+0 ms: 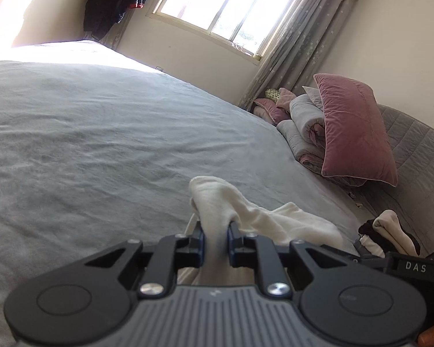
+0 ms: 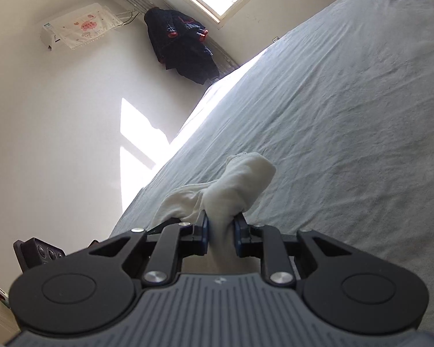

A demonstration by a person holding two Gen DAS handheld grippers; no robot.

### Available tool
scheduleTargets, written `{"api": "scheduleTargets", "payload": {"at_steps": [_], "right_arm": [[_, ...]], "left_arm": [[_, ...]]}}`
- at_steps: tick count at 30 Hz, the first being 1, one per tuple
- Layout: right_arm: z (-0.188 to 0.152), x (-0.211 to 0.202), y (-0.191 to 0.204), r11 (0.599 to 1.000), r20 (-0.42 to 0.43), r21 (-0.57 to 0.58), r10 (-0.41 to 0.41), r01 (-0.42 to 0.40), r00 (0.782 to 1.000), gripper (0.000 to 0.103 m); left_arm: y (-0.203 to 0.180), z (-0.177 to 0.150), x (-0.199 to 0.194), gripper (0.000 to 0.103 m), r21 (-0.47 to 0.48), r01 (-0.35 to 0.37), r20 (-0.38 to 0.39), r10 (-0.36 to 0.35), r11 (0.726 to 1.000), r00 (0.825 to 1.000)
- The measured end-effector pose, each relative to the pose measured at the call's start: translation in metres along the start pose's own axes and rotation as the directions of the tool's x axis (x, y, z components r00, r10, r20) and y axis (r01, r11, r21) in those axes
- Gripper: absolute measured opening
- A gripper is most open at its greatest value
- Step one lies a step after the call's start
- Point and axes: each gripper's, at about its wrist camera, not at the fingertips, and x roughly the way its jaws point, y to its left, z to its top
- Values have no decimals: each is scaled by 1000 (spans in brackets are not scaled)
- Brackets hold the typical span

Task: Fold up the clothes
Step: 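Grasp the folded trousers with both grippers and carry them to the clothes stack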

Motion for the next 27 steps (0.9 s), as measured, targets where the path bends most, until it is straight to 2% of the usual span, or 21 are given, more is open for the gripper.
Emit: {"api": "scheduleTargets", "payload": {"at_steps": [9,16,21,27], "right_arm": [[41,-43,-10,999,114,-41,-31,36,993,21],[69,-73,-29,995,216,-58,-71,86,974,21],[84,-105,-50,989,288,-57,-117,139,950,21],[103,-152,-83,977,395,-46,-172,207,902,21]], "left_arm": [[-77,12,41,15,27,95,10,-95,995,995],[-149,20,83,15,60,184,-2,-184,981,983],[-204,22,118,15,100,244,-23,-243,965,970],[-277,25,159,15,174,327,-59,-322,929,945]]}}
